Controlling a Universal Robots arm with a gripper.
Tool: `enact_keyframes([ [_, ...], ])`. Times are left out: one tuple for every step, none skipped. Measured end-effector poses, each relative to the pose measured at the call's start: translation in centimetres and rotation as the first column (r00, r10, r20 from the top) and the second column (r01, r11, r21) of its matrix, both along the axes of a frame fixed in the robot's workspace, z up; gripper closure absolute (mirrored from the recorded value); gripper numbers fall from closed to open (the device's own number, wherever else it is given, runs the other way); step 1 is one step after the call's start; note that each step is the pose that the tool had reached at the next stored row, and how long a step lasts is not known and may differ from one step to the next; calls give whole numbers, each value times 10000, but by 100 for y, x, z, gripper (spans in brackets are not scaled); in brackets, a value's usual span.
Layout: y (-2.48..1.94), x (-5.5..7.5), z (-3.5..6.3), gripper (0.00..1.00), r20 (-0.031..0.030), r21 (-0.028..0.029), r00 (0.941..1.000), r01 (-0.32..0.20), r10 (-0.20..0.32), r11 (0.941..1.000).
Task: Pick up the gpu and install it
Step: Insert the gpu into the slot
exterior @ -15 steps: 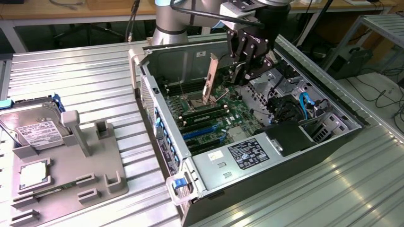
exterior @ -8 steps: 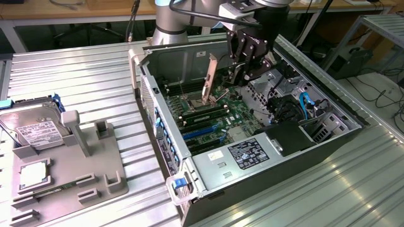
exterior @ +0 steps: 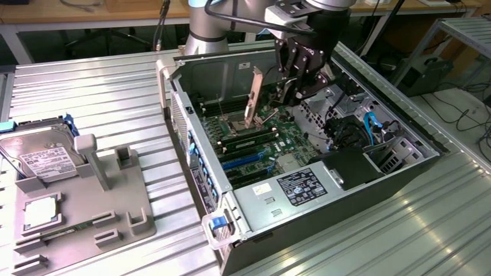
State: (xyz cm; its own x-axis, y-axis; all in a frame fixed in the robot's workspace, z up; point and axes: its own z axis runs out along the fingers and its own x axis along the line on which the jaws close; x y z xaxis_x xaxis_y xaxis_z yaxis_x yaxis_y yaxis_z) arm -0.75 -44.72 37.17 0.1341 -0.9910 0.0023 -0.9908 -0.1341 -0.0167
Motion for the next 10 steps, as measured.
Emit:
enact_keyframes([
  [0, 0, -2, 72, 0, -1, 10000, 3, -3, 10000],
  [0, -1, -9, 72, 0, 0, 10000, 10, -10, 10000],
  [0, -2, -13, 72, 0, -1, 10000, 20, -20, 10000],
  [0, -3, -15, 72, -1, -2, 10000, 29, -29, 10000],
  [0, -3, -17, 72, -1, -2, 10000, 35, -35, 10000],
  [0, -3, -18, 72, -1, -2, 10000, 43, -43, 10000],
  [0, -3, -20, 72, 0, -1, 10000, 46, -46, 10000],
  [0, -3, -21, 72, 0, -1, 10000, 47, -47, 10000],
  [0, -3, -22, 72, 0, -2, 10000, 47, -47, 10000],
  [0, -3, -23, 72, -1, -2, 10000, 48, -48, 10000],
])
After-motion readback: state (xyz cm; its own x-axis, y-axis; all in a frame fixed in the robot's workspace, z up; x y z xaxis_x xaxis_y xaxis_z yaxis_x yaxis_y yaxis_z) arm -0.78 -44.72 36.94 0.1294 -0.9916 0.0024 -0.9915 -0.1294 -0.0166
